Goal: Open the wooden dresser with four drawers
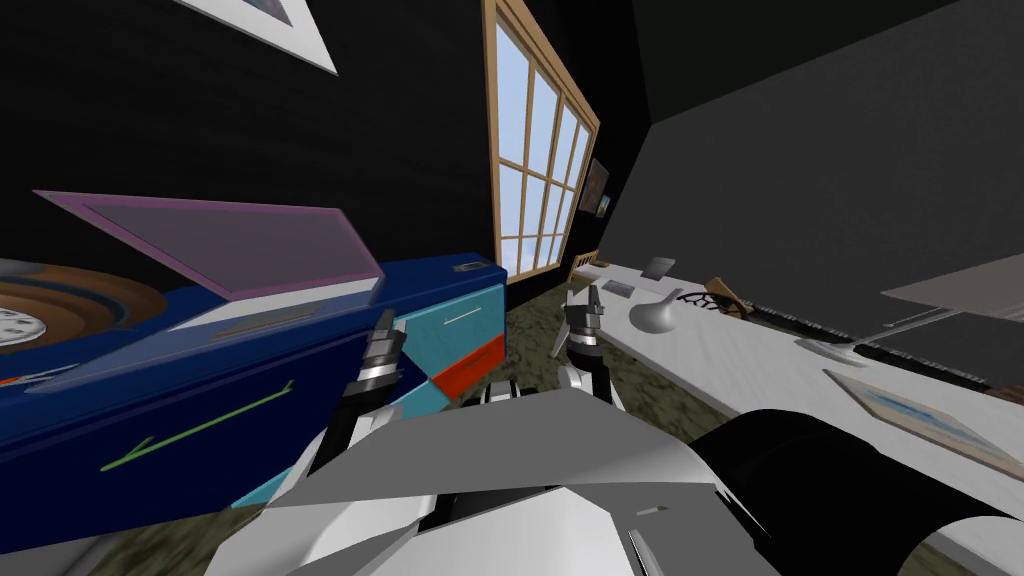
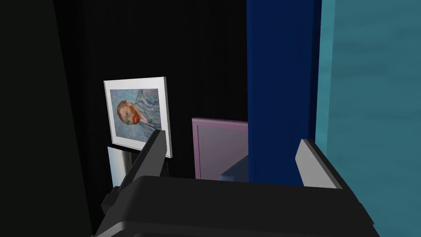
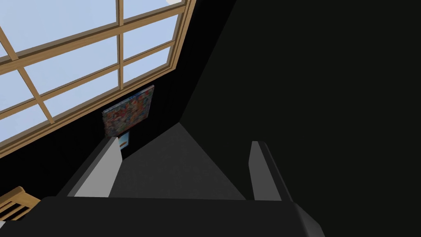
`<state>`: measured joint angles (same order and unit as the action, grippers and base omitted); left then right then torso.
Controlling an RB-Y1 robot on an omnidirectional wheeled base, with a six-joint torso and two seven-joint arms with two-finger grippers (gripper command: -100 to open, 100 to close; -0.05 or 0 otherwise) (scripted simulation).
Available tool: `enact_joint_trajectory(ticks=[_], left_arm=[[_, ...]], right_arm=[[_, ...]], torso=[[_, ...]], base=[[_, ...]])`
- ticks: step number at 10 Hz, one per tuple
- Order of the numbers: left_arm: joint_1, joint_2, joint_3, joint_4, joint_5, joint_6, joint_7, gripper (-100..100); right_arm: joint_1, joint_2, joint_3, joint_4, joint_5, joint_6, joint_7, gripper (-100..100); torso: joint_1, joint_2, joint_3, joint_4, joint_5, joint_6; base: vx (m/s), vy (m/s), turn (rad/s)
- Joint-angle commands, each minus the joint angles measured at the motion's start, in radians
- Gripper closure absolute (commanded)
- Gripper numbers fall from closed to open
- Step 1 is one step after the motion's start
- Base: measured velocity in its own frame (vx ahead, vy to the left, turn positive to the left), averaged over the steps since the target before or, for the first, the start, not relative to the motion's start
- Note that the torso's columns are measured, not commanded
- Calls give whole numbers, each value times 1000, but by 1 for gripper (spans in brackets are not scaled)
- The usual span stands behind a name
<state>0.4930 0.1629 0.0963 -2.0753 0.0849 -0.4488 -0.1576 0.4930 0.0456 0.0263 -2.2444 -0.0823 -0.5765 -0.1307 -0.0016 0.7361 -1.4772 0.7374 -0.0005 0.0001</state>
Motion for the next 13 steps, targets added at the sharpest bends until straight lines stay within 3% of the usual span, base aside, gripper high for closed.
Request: enact_joint_trajectory(ticks=[1,6,9,13], left_arm=[[-11,-2,17,57,8,22,-2,-100],[-25,3,46,143,23,42,0,-100],[-35,-19,66,205,34,56,1,-100],[-44,-126,86,262,44,69,3,-100]], right_arm=[[0,0,0,0,0,0,0,0],[0,0,0,0,0,0,0,0],[0,0,0,0,0,0,0,0],[0,0,0,0,0,0,0,0]], torso=[[1,-1,-1,-1,1,2],[4,1,0,0,2,1],[0,1,1,0,0,0],[5,4,2,1,1,0]], base=[[75,-170,93],[48,-139,73],[45,-140,107],[37,-150,59]])
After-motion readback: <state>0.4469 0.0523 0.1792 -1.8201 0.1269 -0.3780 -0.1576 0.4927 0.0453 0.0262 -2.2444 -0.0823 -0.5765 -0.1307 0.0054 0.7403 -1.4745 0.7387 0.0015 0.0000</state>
